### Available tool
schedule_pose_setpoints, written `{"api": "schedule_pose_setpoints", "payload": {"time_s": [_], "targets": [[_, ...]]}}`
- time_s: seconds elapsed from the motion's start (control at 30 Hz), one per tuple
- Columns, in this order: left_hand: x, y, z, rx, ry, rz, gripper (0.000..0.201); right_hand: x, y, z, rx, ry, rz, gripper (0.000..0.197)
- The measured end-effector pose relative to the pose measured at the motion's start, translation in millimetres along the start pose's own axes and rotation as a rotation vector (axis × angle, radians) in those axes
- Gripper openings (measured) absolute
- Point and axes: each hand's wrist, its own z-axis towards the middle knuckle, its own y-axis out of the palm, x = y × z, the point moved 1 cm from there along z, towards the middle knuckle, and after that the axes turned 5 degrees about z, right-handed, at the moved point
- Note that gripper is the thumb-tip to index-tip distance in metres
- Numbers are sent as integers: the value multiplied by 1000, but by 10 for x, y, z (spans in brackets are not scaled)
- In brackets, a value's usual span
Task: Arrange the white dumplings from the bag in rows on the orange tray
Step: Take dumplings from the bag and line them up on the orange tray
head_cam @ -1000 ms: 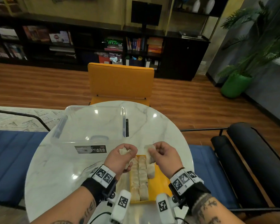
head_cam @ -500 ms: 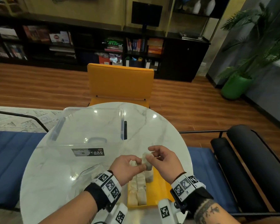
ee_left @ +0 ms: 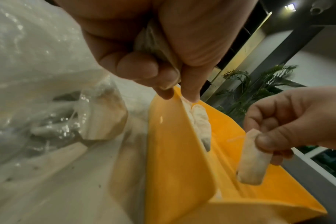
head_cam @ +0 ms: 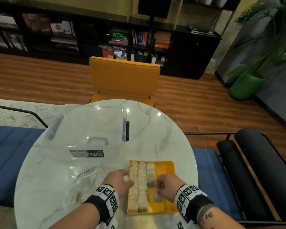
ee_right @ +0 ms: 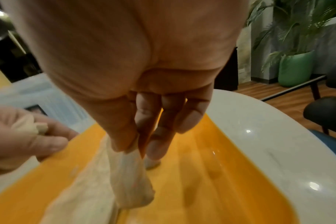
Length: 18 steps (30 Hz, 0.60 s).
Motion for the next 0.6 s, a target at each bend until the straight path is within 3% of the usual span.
{"api": "schedule_pose_setpoints", "payload": {"time_s": [0.1,0.3,0.6], "targets": [[6,39,20,-15,23,19,51,61,129,118,-63,33,-32,13],[-11,48,38,-23,8,-13,53,55,127,408,50,130,54,8],[-8,31,19,-37,-12,-34,52,53,69,622,97,171,88,10]]}}
